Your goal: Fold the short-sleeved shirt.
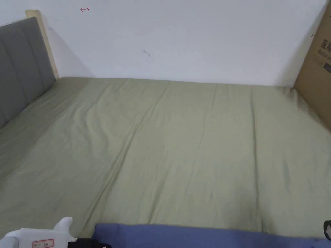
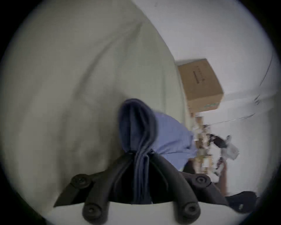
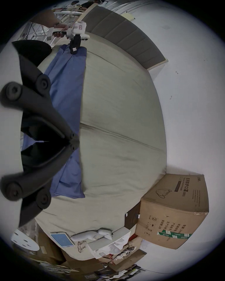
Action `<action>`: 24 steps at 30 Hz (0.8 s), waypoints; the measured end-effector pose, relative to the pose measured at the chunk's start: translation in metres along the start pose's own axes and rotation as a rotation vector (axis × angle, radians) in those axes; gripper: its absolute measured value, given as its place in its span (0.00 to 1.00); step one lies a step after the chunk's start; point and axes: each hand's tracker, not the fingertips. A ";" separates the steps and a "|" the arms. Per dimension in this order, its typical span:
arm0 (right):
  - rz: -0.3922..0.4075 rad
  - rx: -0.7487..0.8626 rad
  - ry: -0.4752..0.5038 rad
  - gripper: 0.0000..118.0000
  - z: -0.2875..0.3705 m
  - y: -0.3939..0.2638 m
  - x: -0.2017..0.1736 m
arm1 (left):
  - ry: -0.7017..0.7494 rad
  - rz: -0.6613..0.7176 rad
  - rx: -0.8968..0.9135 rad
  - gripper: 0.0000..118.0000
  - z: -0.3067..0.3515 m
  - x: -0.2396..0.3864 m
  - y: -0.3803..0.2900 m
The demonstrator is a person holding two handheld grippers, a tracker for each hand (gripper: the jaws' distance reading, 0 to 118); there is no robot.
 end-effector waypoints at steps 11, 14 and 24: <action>-0.050 0.018 0.074 0.00 -0.001 -0.003 0.010 | 0.623 -0.382 0.118 0.05 0.051 0.105 -0.011; -0.055 0.025 0.089 0.00 0.002 -0.004 0.012 | 0.530 -0.487 0.094 0.05 0.019 0.166 -0.023; -0.050 0.020 0.100 0.00 0.012 -0.004 0.028 | 0.247 -0.381 -0.210 0.14 -0.156 0.263 -0.047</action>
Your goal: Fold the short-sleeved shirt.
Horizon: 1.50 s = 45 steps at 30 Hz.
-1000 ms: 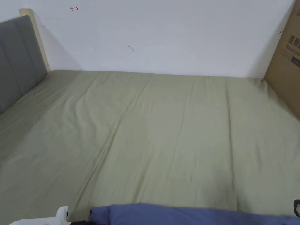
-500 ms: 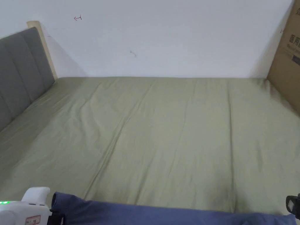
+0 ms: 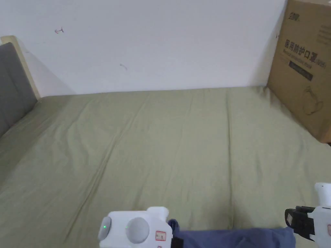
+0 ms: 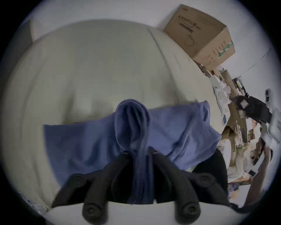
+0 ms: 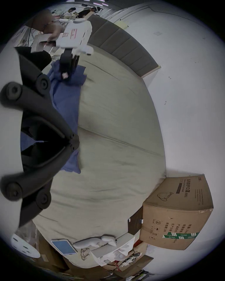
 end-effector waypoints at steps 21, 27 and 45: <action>-0.054 0.028 0.031 0.00 -0.008 0.004 0.024 | -0.086 0.007 -0.006 0.01 -0.012 -0.013 -0.012; -0.075 0.013 0.027 0.00 -0.009 -0.002 0.025 | -0.054 0.009 -0.035 0.01 -0.050 0.003 -0.009; -0.051 -0.009 0.008 0.00 -0.010 0.001 0.015 | -0.467 0.468 0.192 0.96 0.060 -0.219 -0.050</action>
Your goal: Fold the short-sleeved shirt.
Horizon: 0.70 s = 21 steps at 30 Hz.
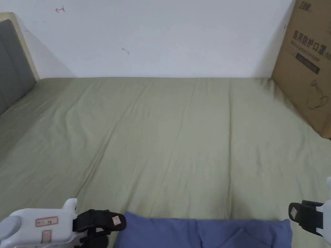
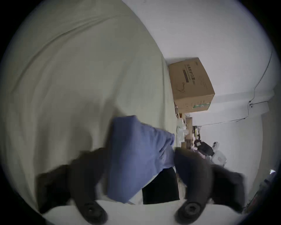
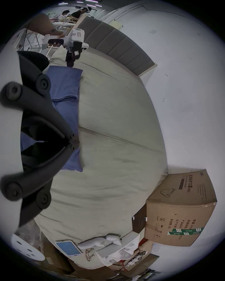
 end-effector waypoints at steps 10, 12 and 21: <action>0.055 -0.023 -0.047 0.00 0.002 0.002 -0.022 | -0.384 0.125 -0.094 1.00 -0.055 -0.049 -0.004; 0.067 -0.035 -0.049 0.00 0.001 0.003 -0.025 | -0.445 0.163 -0.150 1.00 -0.080 -0.050 -0.011; 0.045 -0.052 -0.042 0.00 -0.006 0.003 -0.025 | -0.222 0.055 -0.130 0.09 -0.106 -0.044 -0.016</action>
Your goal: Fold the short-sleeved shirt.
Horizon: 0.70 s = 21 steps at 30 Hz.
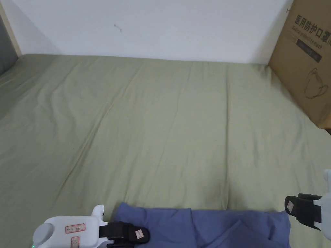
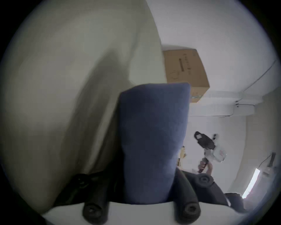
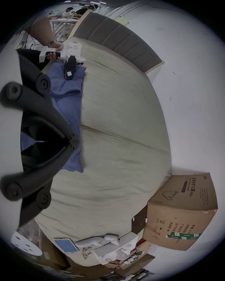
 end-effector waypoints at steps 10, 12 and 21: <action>0.015 0.014 0.022 0.00 0.009 0.005 0.001 | 0.442 -0.327 0.095 0.09 0.066 0.112 -0.014; 0.017 0.018 0.033 0.00 0.010 0.006 -0.001 | 0.670 -0.339 0.134 0.09 0.085 0.145 -0.018; 0.007 0.024 0.102 0.00 0.003 0.004 -0.004 | 0.907 -0.513 0.099 0.09 0.033 0.213 -0.037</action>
